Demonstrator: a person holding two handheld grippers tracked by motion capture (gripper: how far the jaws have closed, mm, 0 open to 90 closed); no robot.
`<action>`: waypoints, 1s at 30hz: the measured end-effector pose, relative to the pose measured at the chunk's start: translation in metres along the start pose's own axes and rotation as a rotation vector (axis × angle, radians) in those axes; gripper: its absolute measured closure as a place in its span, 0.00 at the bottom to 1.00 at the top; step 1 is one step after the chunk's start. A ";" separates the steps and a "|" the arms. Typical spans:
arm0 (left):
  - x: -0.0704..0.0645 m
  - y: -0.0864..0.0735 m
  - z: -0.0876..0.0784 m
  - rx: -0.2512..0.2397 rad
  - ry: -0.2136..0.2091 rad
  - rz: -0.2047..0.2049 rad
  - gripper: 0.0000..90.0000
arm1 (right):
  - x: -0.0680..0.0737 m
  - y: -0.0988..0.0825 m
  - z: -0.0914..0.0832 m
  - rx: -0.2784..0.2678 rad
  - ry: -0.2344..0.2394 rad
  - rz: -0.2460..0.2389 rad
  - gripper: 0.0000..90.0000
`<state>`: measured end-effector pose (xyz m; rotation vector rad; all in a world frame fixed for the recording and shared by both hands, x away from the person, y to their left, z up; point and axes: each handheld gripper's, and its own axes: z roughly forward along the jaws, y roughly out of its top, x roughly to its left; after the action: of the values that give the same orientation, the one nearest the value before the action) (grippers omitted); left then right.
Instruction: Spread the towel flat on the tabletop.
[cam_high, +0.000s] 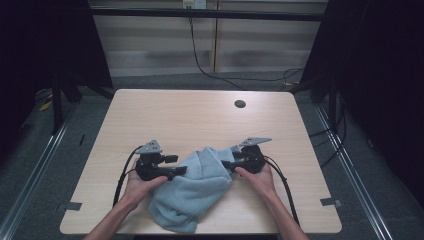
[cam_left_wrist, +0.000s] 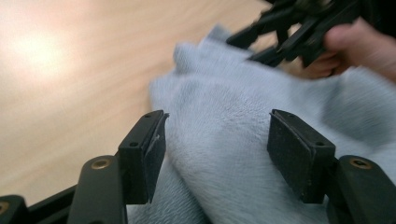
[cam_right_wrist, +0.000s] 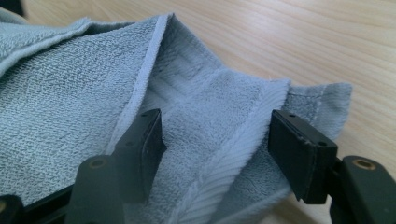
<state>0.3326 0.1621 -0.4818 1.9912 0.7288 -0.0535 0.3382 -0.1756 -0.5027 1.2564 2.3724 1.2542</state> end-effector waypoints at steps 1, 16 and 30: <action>0.000 0.000 0.000 0.000 0.000 0.000 0.39 | 0.000 0.000 0.000 0.000 0.000 0.000 0.41; -0.002 0.000 -0.008 -0.064 0.019 0.018 0.92 | 0.013 0.003 -0.001 -0.030 0.013 -0.068 0.95; 0.004 0.032 -0.075 -0.336 0.060 0.003 0.94 | -0.004 0.054 -0.075 -0.251 -0.076 -0.050 0.96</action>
<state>0.3331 0.2144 -0.4187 1.6782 0.7216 0.1238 0.3361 -0.2075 -0.4160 1.1386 2.1027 1.4094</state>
